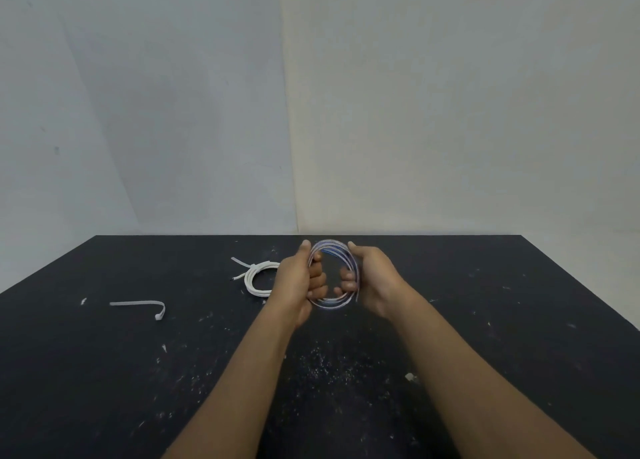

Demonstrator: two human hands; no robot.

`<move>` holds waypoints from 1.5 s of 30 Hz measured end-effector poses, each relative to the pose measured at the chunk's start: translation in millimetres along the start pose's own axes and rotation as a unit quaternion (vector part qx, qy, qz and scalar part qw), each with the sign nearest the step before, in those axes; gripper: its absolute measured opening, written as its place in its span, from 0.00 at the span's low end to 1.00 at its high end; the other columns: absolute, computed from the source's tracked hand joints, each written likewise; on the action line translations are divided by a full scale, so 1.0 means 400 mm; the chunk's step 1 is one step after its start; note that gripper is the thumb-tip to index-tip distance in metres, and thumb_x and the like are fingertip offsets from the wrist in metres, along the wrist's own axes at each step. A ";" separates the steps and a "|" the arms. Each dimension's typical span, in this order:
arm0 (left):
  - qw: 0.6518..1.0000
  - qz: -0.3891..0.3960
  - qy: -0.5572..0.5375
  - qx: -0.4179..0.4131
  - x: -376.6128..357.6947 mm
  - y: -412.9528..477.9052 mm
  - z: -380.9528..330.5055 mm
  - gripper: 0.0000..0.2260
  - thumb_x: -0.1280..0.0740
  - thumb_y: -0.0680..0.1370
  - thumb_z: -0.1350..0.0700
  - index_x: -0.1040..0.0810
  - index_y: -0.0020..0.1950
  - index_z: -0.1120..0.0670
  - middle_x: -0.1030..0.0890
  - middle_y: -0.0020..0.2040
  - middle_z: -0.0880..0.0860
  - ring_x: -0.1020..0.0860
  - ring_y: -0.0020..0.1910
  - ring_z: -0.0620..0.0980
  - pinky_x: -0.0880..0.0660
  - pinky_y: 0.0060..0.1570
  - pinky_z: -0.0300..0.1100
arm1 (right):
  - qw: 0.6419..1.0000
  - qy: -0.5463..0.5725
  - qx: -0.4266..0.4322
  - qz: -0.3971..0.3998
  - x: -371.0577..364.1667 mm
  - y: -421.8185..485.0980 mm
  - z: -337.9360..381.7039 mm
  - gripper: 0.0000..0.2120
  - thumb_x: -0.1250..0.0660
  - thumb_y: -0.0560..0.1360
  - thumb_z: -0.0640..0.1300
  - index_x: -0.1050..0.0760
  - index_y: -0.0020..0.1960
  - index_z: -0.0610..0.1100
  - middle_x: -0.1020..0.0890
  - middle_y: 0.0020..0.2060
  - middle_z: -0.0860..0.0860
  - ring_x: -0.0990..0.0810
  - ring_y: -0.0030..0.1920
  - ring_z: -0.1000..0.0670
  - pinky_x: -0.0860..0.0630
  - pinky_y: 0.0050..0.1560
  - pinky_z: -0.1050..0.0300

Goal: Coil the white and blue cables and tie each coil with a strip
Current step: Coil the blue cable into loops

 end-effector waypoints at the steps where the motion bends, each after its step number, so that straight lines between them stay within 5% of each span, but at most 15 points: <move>1: 1.000 0.008 0.030 0.006 0.004 -0.001 -0.001 0.18 0.47 0.84 0.49 0.33 0.37 0.55 0.43 0.22 0.46 0.47 0.18 0.41 0.50 0.17 0.33 | 0.999 -0.036 -0.002 0.004 -0.001 -0.002 0.008 0.16 0.46 0.82 0.46 0.27 0.41 0.41 0.32 0.24 0.46 0.34 0.21 0.50 0.25 0.33 0.54; 5: 0.991 0.047 0.118 0.047 0.017 -0.002 -0.008 0.18 0.46 0.84 0.48 0.33 0.37 0.56 0.42 0.24 0.47 0.45 0.19 0.42 0.47 0.17 0.34 | 0.994 -0.102 -0.010 0.045 0.004 -0.007 0.033 0.13 0.44 0.76 0.40 0.21 0.46 0.40 0.25 0.30 0.44 0.28 0.27 0.47 0.20 0.38 0.48; 10: 0.986 0.112 0.053 0.112 0.022 -0.013 -0.004 0.19 0.45 0.83 0.49 0.31 0.35 0.56 0.42 0.22 0.46 0.43 0.18 0.42 0.41 0.20 0.36 | 0.991 0.045 -0.033 0.123 0.000 -0.005 0.008 0.07 0.41 0.75 0.43 0.24 0.47 0.43 0.36 0.28 0.51 0.44 0.25 0.54 0.41 0.26 0.60; 15: 0.979 0.157 -0.018 0.131 0.022 -0.018 -0.004 0.18 0.44 0.83 0.51 0.30 0.35 0.57 0.40 0.22 0.46 0.41 0.18 0.42 0.37 0.24 0.37 | 0.989 0.135 0.022 0.047 0.025 0.028 0.006 0.06 0.39 0.80 0.40 0.29 0.44 0.45 0.33 0.25 0.50 0.41 0.19 0.56 0.41 0.20 0.64; 23: 0.960 0.225 0.054 0.161 0.027 -0.027 -0.010 0.21 0.50 0.80 0.57 0.20 0.56 0.64 0.33 0.29 0.52 0.33 0.25 0.46 0.21 0.44 0.49 | 0.990 -0.082 0.113 0.021 0.029 0.047 0.016 0.08 0.41 0.82 0.39 0.24 0.50 0.44 0.34 0.23 0.51 0.41 0.20 0.55 0.43 0.21 0.65; 29: 0.962 0.186 0.085 0.181 0.014 -0.019 0.003 0.22 0.46 0.83 0.43 0.25 0.43 0.59 0.38 0.26 0.48 0.40 0.21 0.43 0.28 0.29 0.40 | 0.965 -0.215 0.149 0.025 0.004 0.040 0.027 0.07 0.38 0.82 0.44 0.23 0.52 0.44 0.32 0.22 0.51 0.39 0.20 0.55 0.41 0.22 0.65; 35: 0.965 0.178 -0.091 0.168 0.020 -0.003 0.000 0.12 0.43 0.81 0.54 0.29 0.40 0.57 0.39 0.25 0.47 0.41 0.21 0.42 0.39 0.23 0.35 | 0.993 0.031 -0.012 0.112 0.025 0.016 -0.006 0.12 0.42 0.83 0.47 0.22 0.56 0.43 0.33 0.25 0.50 0.32 0.24 0.52 0.26 0.28 0.58; 39: 0.952 0.215 -0.115 0.188 0.021 -0.013 0.010 0.14 0.43 0.79 0.59 0.21 0.48 0.64 0.39 0.23 0.47 0.40 0.20 0.43 0.34 0.26 0.38 | 0.981 0.179 -0.005 0.072 0.040 0.020 -0.010 0.08 0.44 0.80 0.36 0.27 0.51 0.43 0.39 0.20 0.52 0.41 0.19 0.54 0.39 0.21 0.63; 45: 0.960 0.198 -0.034 0.194 0.009 -0.008 0.015 0.19 0.44 0.83 0.48 0.22 0.45 0.62 0.38 0.23 0.47 0.38 0.20 0.43 0.26 0.32 0.41 | 0.990 0.126 0.052 -0.017 0.047 0.021 -0.009 0.08 0.44 0.81 0.36 0.28 0.49 0.43 0.41 0.19 0.53 0.45 0.17 0.56 0.47 0.18 0.65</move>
Point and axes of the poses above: each hand's wrist, its own y-axis towards the middle knuckle, its own x-axis out of the back of the hand, z = x × y, the point moved 5 cm from there along y, towards the middle knuckle
